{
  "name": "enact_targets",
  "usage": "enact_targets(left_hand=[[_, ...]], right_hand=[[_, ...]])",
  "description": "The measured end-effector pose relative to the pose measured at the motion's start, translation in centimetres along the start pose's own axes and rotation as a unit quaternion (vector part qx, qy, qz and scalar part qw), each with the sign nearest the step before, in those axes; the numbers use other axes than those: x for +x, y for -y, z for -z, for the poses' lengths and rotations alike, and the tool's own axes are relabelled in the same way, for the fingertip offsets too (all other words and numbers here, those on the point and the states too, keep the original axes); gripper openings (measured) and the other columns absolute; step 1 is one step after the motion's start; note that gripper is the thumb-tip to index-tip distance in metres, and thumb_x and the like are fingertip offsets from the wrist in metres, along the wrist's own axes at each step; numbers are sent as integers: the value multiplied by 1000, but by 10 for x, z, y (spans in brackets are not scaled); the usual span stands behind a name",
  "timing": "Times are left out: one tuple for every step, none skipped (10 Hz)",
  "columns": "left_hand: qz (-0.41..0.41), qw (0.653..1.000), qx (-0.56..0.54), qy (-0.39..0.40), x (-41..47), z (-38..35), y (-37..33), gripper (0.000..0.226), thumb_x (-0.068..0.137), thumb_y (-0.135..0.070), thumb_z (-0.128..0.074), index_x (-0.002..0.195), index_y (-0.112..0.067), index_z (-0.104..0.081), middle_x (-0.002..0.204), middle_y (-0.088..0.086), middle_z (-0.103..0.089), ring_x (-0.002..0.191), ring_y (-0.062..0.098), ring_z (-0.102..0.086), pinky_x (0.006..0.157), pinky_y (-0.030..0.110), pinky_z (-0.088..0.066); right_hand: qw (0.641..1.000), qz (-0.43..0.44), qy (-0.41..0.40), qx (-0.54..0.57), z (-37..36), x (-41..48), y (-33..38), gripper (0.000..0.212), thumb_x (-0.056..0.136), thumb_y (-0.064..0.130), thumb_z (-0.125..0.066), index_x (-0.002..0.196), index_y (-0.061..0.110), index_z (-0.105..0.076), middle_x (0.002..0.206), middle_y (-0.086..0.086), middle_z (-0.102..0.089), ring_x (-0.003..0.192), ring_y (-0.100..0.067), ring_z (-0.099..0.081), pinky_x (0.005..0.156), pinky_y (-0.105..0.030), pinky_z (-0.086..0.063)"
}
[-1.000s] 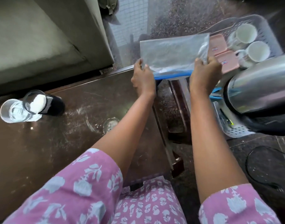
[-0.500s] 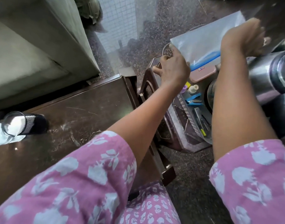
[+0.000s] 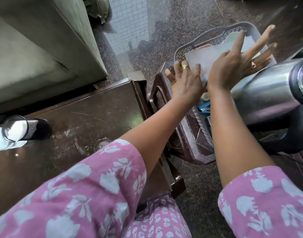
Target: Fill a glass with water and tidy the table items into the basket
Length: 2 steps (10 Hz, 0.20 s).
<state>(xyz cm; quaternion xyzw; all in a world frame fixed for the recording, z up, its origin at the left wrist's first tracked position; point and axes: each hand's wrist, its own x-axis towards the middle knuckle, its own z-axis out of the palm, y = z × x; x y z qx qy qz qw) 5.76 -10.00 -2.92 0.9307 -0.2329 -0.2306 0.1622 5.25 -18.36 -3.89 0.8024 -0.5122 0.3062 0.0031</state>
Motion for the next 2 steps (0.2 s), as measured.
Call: enact_targets(left_hand=[[-10, 999, -38, -29, -8, 1, 4, 48, 93, -30, -44, 139, -28, -32, 149, 12, -14, 137, 37, 0, 108, 59, -2], [-18, 992, -72, -103, -19, -7, 24, 50, 94, -20, -42, 141, -29, -28, 150, 9, -13, 137, 34, -4, 110, 52, -10]], right_hand=[[996, 27, 76, 41, -2, -15, -5, 39, 82, 5, -44, 115, 16, -62, 146, -20, -36, 134, -41, -33, 109, -48, -23], [990, 58, 81, 97, -2, -39, -3, 38, 82, 10, -39, 109, 6, -65, 137, -22, -47, 130, -40, -41, 108, -45, -30]])
